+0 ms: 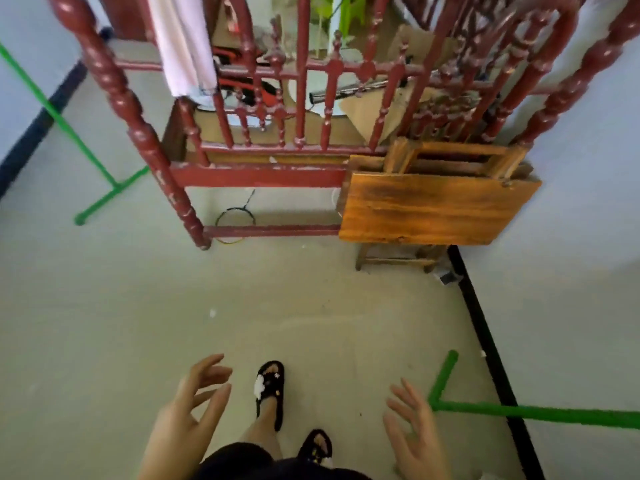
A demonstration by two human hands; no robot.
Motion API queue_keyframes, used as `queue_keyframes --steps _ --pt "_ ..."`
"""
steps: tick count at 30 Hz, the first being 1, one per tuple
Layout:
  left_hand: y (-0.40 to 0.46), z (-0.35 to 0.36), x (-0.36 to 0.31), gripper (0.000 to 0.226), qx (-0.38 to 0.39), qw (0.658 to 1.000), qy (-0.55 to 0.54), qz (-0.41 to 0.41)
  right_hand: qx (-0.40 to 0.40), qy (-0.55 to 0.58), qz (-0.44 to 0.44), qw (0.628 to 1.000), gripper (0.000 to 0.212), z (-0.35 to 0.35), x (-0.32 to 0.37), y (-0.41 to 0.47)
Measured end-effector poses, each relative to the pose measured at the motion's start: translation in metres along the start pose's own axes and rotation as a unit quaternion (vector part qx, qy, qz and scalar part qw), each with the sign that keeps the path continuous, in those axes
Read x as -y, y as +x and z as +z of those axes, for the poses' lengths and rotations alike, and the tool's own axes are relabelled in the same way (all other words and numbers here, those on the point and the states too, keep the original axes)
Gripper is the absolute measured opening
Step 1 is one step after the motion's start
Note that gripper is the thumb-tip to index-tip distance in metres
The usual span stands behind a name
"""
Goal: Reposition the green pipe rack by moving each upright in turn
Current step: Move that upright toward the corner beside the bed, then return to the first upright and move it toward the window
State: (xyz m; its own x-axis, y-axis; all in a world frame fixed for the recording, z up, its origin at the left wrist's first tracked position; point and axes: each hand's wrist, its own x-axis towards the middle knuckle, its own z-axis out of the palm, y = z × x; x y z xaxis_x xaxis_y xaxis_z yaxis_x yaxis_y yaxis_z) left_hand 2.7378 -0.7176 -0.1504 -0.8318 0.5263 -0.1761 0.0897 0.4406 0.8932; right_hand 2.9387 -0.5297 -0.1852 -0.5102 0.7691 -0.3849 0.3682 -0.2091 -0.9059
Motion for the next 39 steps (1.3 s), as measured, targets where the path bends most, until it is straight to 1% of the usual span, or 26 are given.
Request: queue_keyframes --steps 2,4,8,9,13,16,18,21,22,24,25,27,28,29,31,32,35,37,39 --pt "-0.022 -0.014 0.011 0.066 -0.064 0.998 0.003 -0.025 0.052 -0.017 -0.011 0.998 0.053 0.014 0.003 0.007" --pt "-0.04 -0.03 0.018 0.069 -0.12 0.992 0.004 -0.042 0.099 -0.042 -0.026 0.994 0.052 0.033 0.006 0.015" --pt "-0.066 -0.063 0.034 0.067 -0.218 0.973 -0.017 -0.08 0.167 -0.098 -0.077 0.978 0.076 0.084 0.014 0.023" --pt "-0.07 -0.073 0.04 0.066 -0.237 0.967 -0.026 -0.085 0.181 -0.11 -0.085 0.974 0.077 0.099 0.018 0.023" --pt "-0.082 -0.125 0.069 0.064 -0.286 0.951 -0.041 -0.108 0.225 -0.106 -0.1 0.963 0.058 0.171 0.034 0.013" --pt "-0.095 -0.184 0.097 0.063 -0.329 0.936 -0.038 -0.121 0.263 -0.106 -0.12 0.952 0.054 0.245 0.047 -0.001" --pt "-0.106 -0.23 0.118 0.062 -0.367 0.919 -0.044 -0.134 0.291 -0.106 -0.142 0.94 0.05 0.304 0.057 -0.015" --pt "-0.118 -0.293 0.151 0.056 -0.418 0.893 -0.056 -0.159 0.342 -0.108 -0.157 0.92 0.046 0.39 0.071 -0.035" --pt "-0.12 -0.31 0.16 0.05 -0.437 0.882 -0.063 -0.166 0.358 -0.113 -0.156 0.914 0.045 0.414 0.075 -0.041" --pt "-0.118 -0.34 0.176 0.026 -0.469 0.86 -0.088 -0.181 0.38 -0.126 -0.154 0.903 0.045 0.454 0.08 -0.05" --pt "-0.115 -0.352 0.185 0.022 -0.482 0.85 -0.099 -0.19 0.386 -0.132 -0.152 0.9 0.046 0.47 0.082 -0.052" --pt "-0.106 -0.373 0.2 0.024 -0.493 0.842 -0.107 -0.194 0.393 -0.148 -0.146 0.896 0.047 0.501 0.086 -0.054" --pt "-0.099 -0.384 0.206 0.021 -0.488 0.842 -0.113 -0.2 0.396 -0.158 -0.144 0.893 0.047 0.517 0.09 -0.053" --pt "-0.09 -0.396 0.214 0.026 -0.482 0.844 -0.117 -0.204 0.397 -0.166 -0.144 0.891 0.047 0.533 0.092 -0.052" --pt "-0.07 -0.422 0.231 0.051 -0.476 0.846 -0.113 -0.214 0.397 -0.174 -0.144 0.89 0.047 0.569 0.099 -0.046" --pt "-0.057 -0.437 0.237 0.055 -0.469 0.846 -0.115 -0.225 0.397 -0.178 -0.142 0.889 0.046 0.589 0.103 -0.042" --pt "-0.014 -0.489 0.255 0.051 -0.47 0.845 -0.111 -0.23 0.398 -0.176 -0.139 0.889 0.042 0.659 0.121 -0.026" --pt "0.018 -0.528 0.27 0.055 -0.474 0.843 -0.103 -0.232 0.412 -0.174 -0.142 0.883 0.041 0.713 0.139 -0.009" --pt "0.051 -0.568 0.277 0.054 -0.491 0.835 -0.098 -0.229 0.416 -0.176 -0.165 0.877 0.04 0.768 0.162 0.007"
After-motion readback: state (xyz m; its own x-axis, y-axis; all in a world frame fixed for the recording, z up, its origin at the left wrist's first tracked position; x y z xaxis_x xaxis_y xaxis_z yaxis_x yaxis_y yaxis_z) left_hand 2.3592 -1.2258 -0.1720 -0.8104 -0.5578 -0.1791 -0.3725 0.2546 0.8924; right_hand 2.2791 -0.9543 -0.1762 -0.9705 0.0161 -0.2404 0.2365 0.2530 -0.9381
